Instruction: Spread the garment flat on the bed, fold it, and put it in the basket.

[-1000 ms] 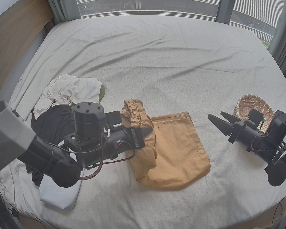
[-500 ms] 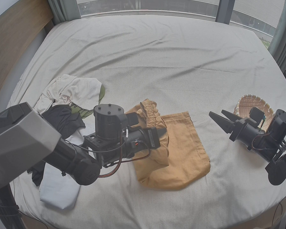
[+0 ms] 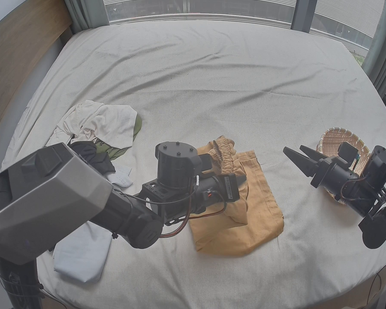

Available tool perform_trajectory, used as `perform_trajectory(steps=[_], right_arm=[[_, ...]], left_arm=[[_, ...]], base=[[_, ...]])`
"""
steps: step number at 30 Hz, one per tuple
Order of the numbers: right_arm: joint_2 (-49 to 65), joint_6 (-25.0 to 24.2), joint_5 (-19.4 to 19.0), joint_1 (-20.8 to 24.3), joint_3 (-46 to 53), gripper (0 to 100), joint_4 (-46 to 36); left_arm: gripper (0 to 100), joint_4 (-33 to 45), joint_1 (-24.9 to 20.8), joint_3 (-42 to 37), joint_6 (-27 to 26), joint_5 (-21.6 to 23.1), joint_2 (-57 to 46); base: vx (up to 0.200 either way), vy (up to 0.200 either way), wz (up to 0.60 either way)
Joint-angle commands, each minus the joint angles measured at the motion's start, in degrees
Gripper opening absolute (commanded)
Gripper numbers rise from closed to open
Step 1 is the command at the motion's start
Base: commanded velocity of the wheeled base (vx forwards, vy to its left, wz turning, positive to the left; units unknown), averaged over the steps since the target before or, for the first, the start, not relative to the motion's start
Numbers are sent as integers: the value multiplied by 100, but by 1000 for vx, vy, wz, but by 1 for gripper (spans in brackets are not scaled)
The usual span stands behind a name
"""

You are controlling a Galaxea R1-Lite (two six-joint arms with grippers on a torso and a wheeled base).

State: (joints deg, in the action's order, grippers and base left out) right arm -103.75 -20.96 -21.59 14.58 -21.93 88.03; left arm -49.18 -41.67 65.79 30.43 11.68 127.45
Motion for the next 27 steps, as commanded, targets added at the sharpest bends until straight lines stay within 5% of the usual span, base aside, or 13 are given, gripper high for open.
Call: perform_trajectory(steps=[1, 14, 15, 27], right_arm=[[31, 4, -3, -8, -13, 100, 4], [92, -31, -12, -8, -13, 100, 4], [92, -31, -12, -8, -13, 100, 4], [83, -31, -12, -8, -39, 100, 4]], left_arm=[[0, 5, -43, 83, 7, -8, 148], [0, 5, -34, 83, -2, -34, 148], [100, 5, -34, 92, -2, -34, 148], [100, 119, -43, 83, -2, -122, 122]], base=[[0, 0, 0], [0, 0, 0], [0, 0, 0], [0, 0, 0]])
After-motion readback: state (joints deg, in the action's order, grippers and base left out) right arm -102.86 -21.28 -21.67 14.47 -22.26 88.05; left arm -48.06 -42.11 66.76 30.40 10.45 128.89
